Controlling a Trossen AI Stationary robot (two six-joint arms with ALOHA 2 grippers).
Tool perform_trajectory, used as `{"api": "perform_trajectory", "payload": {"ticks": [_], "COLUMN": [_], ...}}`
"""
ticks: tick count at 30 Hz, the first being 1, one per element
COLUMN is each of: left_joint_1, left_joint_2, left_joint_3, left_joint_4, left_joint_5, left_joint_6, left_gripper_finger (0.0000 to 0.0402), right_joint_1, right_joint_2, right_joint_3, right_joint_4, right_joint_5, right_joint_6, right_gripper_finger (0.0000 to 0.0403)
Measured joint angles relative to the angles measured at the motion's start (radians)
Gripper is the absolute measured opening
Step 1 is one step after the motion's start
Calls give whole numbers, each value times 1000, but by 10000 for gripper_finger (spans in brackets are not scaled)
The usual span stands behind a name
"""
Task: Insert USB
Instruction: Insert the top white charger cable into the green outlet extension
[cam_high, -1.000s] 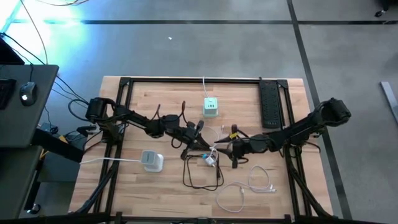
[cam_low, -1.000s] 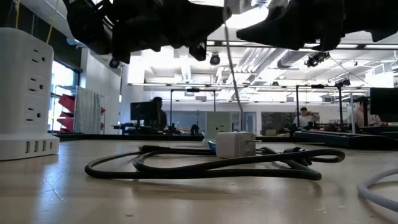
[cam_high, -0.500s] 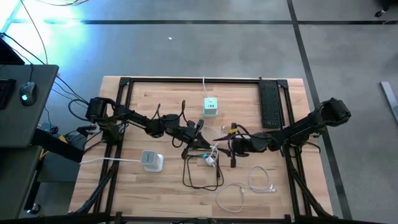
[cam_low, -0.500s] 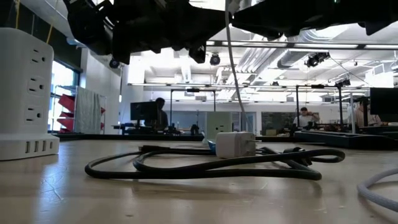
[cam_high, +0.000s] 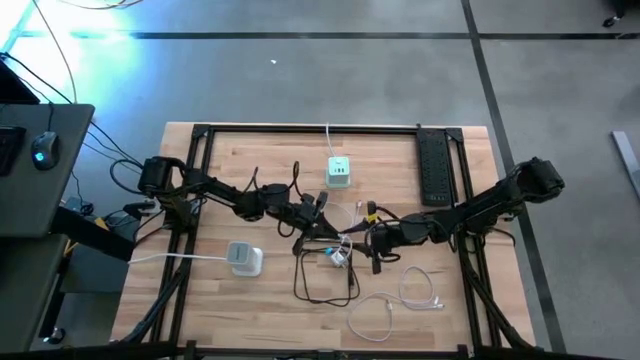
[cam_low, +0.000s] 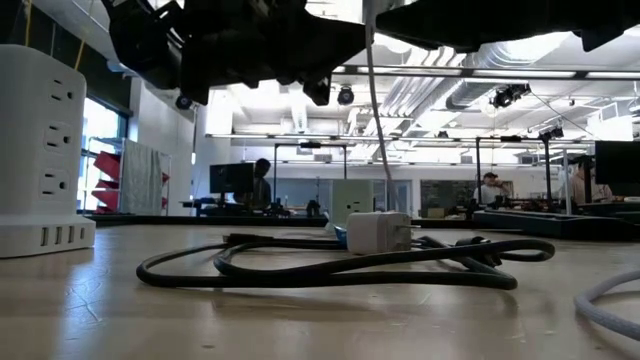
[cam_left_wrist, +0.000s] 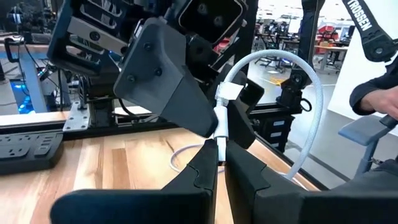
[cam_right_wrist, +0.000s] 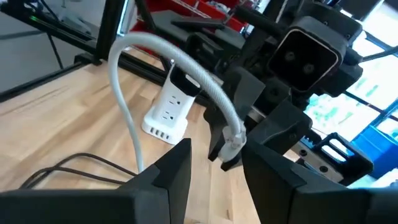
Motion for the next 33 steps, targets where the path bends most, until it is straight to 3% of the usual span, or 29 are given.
{"api": "perform_trajectory", "payload": {"ticks": [11, 21, 33], "left_joint_1": [5, 20, 20], "left_joint_2": [0, 0, 0], "left_joint_3": [0, 0, 0], "left_joint_4": [-17, -46, -54], "left_joint_5": [7, -2, -1], "left_joint_6": [-42, -52, -51], "left_gripper_finger": [0, 0, 0], "right_joint_1": [0, 0, 0], "right_joint_2": [0, 0, -5], "right_joint_3": [27, 150, 180], "right_joint_4": [-104, -385, -421], "right_joint_5": [8, 104, 88], "right_joint_6": [-100, 101, 191], "right_gripper_finger": [126, 126, 126]}}
